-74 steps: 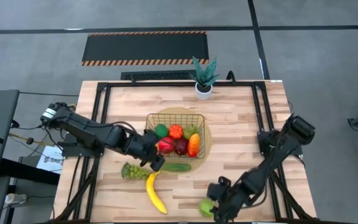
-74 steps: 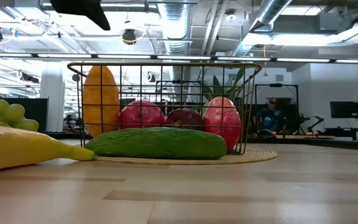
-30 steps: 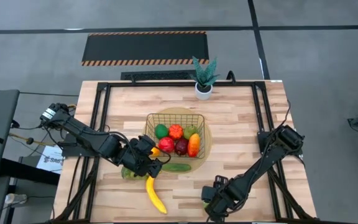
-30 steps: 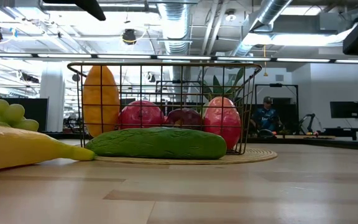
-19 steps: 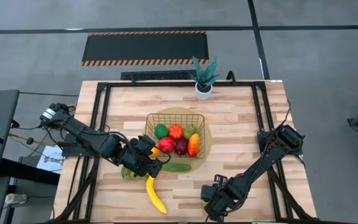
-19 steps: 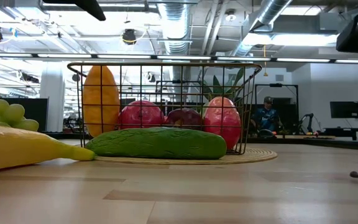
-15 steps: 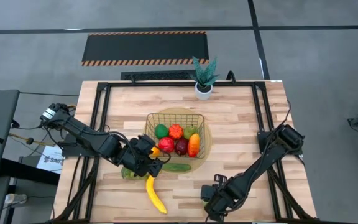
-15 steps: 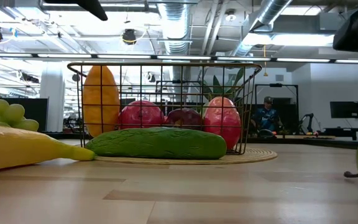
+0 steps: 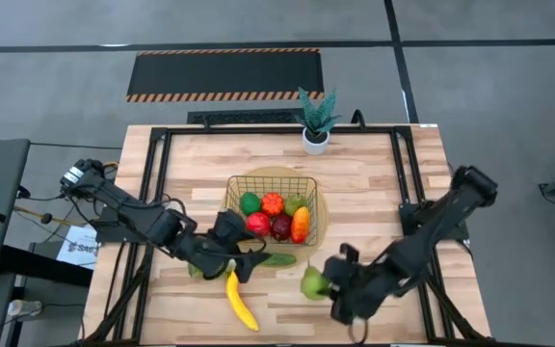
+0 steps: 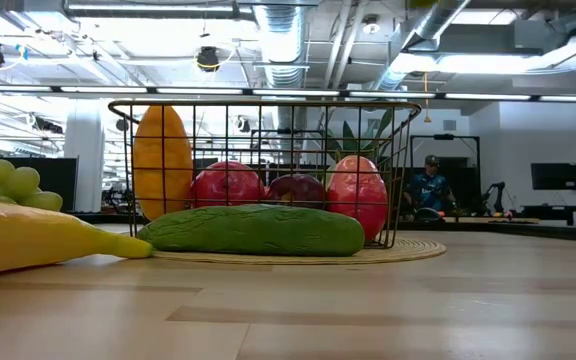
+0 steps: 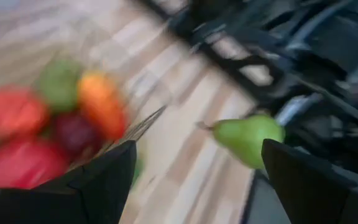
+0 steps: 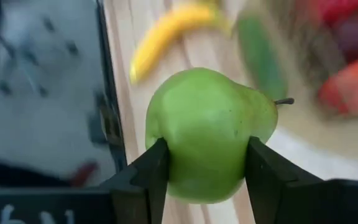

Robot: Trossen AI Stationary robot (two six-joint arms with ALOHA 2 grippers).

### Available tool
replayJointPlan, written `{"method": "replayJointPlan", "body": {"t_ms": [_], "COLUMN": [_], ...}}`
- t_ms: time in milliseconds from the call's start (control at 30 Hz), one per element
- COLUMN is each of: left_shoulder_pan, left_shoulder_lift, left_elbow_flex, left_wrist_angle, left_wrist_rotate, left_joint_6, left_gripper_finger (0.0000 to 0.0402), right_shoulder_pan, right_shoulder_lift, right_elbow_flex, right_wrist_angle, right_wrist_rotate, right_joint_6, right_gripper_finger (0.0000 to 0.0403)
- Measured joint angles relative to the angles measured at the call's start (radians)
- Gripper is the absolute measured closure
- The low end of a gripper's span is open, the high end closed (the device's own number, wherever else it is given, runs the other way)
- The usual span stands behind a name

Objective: Build produce basket
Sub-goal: Put the pear into the silver basket

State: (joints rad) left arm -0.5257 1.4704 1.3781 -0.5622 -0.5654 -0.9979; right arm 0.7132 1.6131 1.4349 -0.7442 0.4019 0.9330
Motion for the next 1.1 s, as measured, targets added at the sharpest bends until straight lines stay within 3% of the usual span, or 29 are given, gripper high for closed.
{"method": "replayJointPlan", "body": {"t_ms": [200,300,433,633,867,1000,1100], "left_shoulder_pan": [-0.036,-0.050,-0.035,0.032,0.067,0.096,0.119], "left_shoulder_lift": [-0.005,-0.005,-0.005,0.005,0.004,0.003,0.003], "left_elbow_flex": [0.000,0.000,0.000,0.000,0.000,0.000,0.000], "left_wrist_angle": [0.304,0.375,0.390,0.384,0.391,0.402,0.409], "left_wrist_rotate": [-0.012,-0.019,-0.037,-0.028,0.013,0.154,0.161], "left_joint_6": [0.474,0.723,0.935,0.977,1.079,0.990,0.898], "left_gripper_finger": [0.0070,0.0070,0.0070,0.0070,0.0070,0.0069,0.0069], "right_shoulder_pan": [0.000,-0.017,-0.050,-0.112,-0.173,-0.194,-0.202], "right_shoulder_lift": [-0.170,-0.218,-0.240,-0.236,-0.232,-0.232,-0.232], "right_elbow_flex": [0.000,0.000,0.000,0.000,0.000,0.000,0.000], "right_wrist_angle": [0.059,0.100,0.138,0.272,0.281,0.273,0.273], "right_wrist_rotate": [0.183,0.208,0.210,0.174,0.116,0.108,0.110], "right_joint_6": [-0.079,-0.137,-0.207,-0.336,-0.390,-0.419,-0.436], "right_gripper_finger": [0.0219,0.0217,0.0216,0.0214,0.0211,0.0211,0.0209]}}
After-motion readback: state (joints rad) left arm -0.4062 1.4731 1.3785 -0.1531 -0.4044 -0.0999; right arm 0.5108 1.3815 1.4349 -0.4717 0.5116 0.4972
